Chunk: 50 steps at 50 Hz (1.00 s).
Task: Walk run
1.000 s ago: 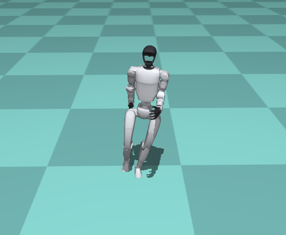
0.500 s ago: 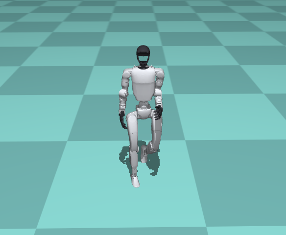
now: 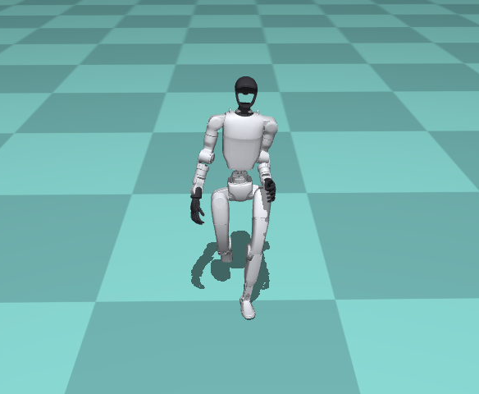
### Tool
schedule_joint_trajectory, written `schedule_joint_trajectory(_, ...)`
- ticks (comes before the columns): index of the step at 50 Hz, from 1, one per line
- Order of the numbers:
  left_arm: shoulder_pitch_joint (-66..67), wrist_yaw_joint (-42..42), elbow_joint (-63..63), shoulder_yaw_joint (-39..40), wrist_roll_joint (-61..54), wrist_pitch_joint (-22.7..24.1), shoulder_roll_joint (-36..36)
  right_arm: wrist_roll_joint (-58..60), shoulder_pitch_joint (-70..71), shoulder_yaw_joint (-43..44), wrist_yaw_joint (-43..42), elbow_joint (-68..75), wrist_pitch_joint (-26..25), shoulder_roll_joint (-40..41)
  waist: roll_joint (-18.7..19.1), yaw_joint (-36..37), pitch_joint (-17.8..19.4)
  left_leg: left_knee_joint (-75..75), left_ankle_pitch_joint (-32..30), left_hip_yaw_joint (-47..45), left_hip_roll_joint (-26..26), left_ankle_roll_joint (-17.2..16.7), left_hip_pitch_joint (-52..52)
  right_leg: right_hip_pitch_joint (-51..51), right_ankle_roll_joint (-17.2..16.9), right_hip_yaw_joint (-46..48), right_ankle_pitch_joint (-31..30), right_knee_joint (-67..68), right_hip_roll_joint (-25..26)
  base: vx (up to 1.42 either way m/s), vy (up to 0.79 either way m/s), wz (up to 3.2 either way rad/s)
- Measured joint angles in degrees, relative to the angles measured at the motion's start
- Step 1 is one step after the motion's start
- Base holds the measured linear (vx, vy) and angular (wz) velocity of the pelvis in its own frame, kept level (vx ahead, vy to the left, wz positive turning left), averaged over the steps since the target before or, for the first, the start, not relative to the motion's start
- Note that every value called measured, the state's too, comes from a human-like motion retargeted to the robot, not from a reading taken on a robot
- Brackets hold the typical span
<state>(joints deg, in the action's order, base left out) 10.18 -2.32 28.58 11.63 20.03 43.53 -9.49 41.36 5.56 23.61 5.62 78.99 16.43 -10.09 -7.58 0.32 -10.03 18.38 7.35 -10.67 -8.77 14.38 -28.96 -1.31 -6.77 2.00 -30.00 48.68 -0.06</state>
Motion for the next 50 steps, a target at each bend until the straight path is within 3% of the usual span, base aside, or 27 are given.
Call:
schedule_joint_trajectory(2, -1.9, -0.2, 0.4, -0.7, -0.5, -0.2, 1.4, 1.0, -4.0, -0.2, -2.2, 6.7, -3.0, 2.1, 5.3, 1.2, -1.2, -4.1, 0.4, -2.5, 7.9, -1.2, 5.4, -3.5, 2.5, 0.5, 0.9, -4.9, 7.4, 1.11, -0.14, -0.19)
schedule_joint_trajectory(4, -4.1, -0.9, 1.0, -1.2, -0.9, -0.3, 1.8, 2.5, -8.3, -0.5, -2.7, 12.3, -5.8, 3.2, 7.5, 0.6, -0.9, -5.8, 1.7, -0.5, 8.9, -2.5, 9.2, -9.0, 4.0, -1.6, 6.4, -4.8, 11.6, 1.12, -0.15, 0.28)
schedule_joint_trajectory(6, -5.6, -1.6, 0.6, -1.6, -1.2, -0.3, 1.8, 4.6, -13.0, -1.1, -2.3, 16.5, -7.9, 4.2, 8.8, -1.3, -0.5, -8.3, 2.5, 0.4, 8.5, -3.4, 13.3, -13.6, 3.2, -3.8, 12.0, -7.2, 12.9, 0.96, -0.12, 0.75)
schedule_joint_trajectory(9, -6.6, -2.3, -1.9, -2.6, -1.8, -0.4, 2.1, 9.9, -21.5, -0.7, -2.0, 18.4, -11.6, 5.9, 11.6, -8.5, 0.5, -12.0, 3.3, 3.0, 8.0, -4.4, 19.0, -21.7, 2.2, -1.4, 20.4, -13.4, 8.5, 1.16, -0.2, 1.64)
schedule_joint_trajectory(14, -8.1, -2.2, -6.1, -2.4, -2.6, 0.2, 4.1, 13.9, -33.6, 1.4, -1.5, 18.4, -18.4, 9.1, 10.7, -13.6, 3.1, -14.3, 7.1, 5.0, 4.6, -6.6, 29.0, -28.2, 3.7, 2.0, 21.7, -35.4, -2.3, 1.03, -0.36, 0.68)
schedule_joint_trajectory(18, -8.1, -2.2, -7.1, -1.7, -2.4, 0.5, 5.2, 11.2, -38.8, 4.5, -0.1, 18.4, -20.5, 10.9, 11.5, -14.1, 3.3, -14.2, 6.0, 4.1, 6.3, -11.9, 34.8, -31.4, 4.1, -2.7, 26.6, -51.9, -2.0, 1.11, -0.52, 0.07)
schedule_joint_trajectory(20, -6.9, -2.2, -6.5, -1.7, -2.6, 0.5, 4.5, 8.8, -39.8, 6.0, 0.8, 18.4, -20.8, 11.2, 12.7, -14.2, 2.5, -12.4, 1.4, 4.5, 8.0, -15.8, 36.7, -30.8, 4.5, 0.3, 28.3, -53.1, -2.0, 1.29, -0.59, 0.09)
schedule_joint_trajectory(21, -6.0, -2.3, -5.9, -1.6, -2.8, 0.4, 3.8, 7.3, -39.5, 6.8, 1.2, 18.4, -21.1, 10.9, 13.0, -14.4, 1.6, -10.9, -2.9, 4.8, 8.5, -18.3, 37.0, -30.6, 6.3, 1.1, 29.0, -50.2, -1.7, 1.2, -0.54, 0.35)
schedule_joint_trajectory(23, -3.8, -2.2, -5.2, -1.7, -3.5, 0.2, 2.6, 4.9, -38.4, 8.3, 1.3, 18.4, -21.0, 10.3, 12.9, -16.2, 0.2, -6.4, -15.1, 5.1, 9.9, -22.8, 37.6, -30.1, 6.1, 8.7, 23.9, -44.8, -4.0, 1.29, -0.62, 0.67)
schedule_joint_trajectory(25, -1.1, -1.1, -4.7, -1.2, -4.2, 0.4, 1.3, 2.8, -36.1, 9.2, 1.2, 18.4, -19.5, 9.4, 13.1, -16.3, -1.1, 1.9, -30.0, 7.5, 10.3, -27.5, 35.8, -28.2, 9.3, -1.7, 23.2, -41.1, -1.5, 1.35, -0.69, 0.1)
schedule_joint_trajectory(27, 0.5, -1.0, -4.3, -1.7, -4.8, 0.0, 0.0, 0.9, -30.8, 9.5, 2.1, 18.4, -17.7, 7.7, 13.6, -14.2, 0.2, 19.2, -37.4, 8.8, 10.9, -29.4, 29.9, -25.8, 12.5, -6.6, 27.2, -37.5, 2.5, 1.19, -0.49, -0.91)
schedule_joint_trajectory(28, 0.6, -1.6, -4.1, -1.6, -5.3, -0.4, -0.2, 0.4, -27.2, 9.5, 2.6, 18.4, -17.2, 6.6, 15.7, -13.1, 2.0, 31.8, -37.4, 9.7, 13.5, -29.4, 25.8, -23.7, 13.4, -1.3, 29.2, -35.3, 4.6, 1.17, -0.46, -0.92)
schedule_joint_trajectory(30, 0.6, -1.6, -3.5, -1.2, -6.0, -0.6, -1.0, 0.0, -19.4, 10.1, 2.8, 17.7, -16.0, 4.7, 13.3, -14.0, 1.8, 37.1, -37.4, 9.0, 12.3, -25.8, 20.7, -18.8, 14.9, 0.2, 30.2, -37.8, 2.9, 1.1, -0.58, -0.2)
schedule_joint_trajectory(32, 0.8, -0.8, -3.1, -0.2, -5.8, -0.5, -1.3, 0.4, -12.4, 9.9, 2.3, 12.8, -14.2, 3.8, 10.1, -13.4, 1.0, 37.9, -31.5, 3.1, 11.6, -19.6, 15.8, -14.9, 15.7, -2.4, 31.1, -39.9, 1.9, 0.92, -0.47, -0.37)
schedule_joint_trajectory(35, 0.9, -1.5, -3.9, 1.2, -4.9, -0.5, -0.8, 1.2, -2.5, 7.8, 1.1, 3.7, -9.6, 3.0, 7.8, -10.4, 1.9, 36.8, -21.5, 0.7, 9.4, -14.5, 6.6, -9.8, 16.4, -7.1, 31.2, -42.5, 3.1, 0.99, -0.34, -1.34)
schedule_joint_trajectory(38, 1.1, -2.0, -6.3, 2.0, -3.2, -0.7, 0.8, 0.7, 6.3, 4.4, 2.4, -3.5, -4.0, 1.0, 5.3, -5.1, 2.5, 26.9, -12.9, -3.2, 9.4, -10.3, -0.9, -4.8, 18.4, -8.9, 32.0, -44.6, 4.0, 1.1, -0.31, -1.82)
schedule_joint_trajectory(43, 0.3, -2.5, -9.3, 1.8, -1.4, -1.3, 2.2, -3.7, 17.2, 1.0, 6.2, -11.1, 2.8, -3.6, 5.3, 1.1, 2.0, -1.7, -6.8, -5.4, 10.1, -2.5, -7.1, 3.4, 21.1, -11.4, 35.7, -46.4, 7.7, 1.14, -0.23, -0.99)
schedule_joint_trajectory(47, -1.1, -2.1, -9.1, 0.7, -2.1, -1.8, 0.8, -5.4, 18.6, -0.1, 5.2, -15.3, 6.0, -7.2, 3.8, 1.7, 0.5, -18.1, -0.2, -4.5, 5.0, -3.0, -7.8, 8.0, 18.9, -8.2, 34.9, -45.0, 6.9, 1.25, -0.1, 0.19)
schedule_joint_trajectory(48, -1.3, -1.9, -8.6, 0.7, -2.4, -1.8, 0.5, -5.0, 17.7, -0.3, 3.7, -15.8, 6.6, -7.7, 3.8, 2.2, 0.3, -17.3, -0.2, -5.5, 5.3, -4.6, -7.0, 9.4, 17.4, -8.6, 33.2, -43.9, 7.5, 1.42, -0.08, -0.09)
schedule_joint_trajectory(50, -1.6, -1.4, -7.8, 0.6, -2.7, -1.9, 0.0, -4.3, 14.8, -0.9, -0.2, -15.8, 7.4, -8.1, 2.6, 4.7, -0.4, -12.1, 0.3, -10.5, 7.0, -3.4, -6.0, 11.1, 12.8, -8.0, 26.1, -41.2, 6.4, 1.58, -0.07, -0.78)
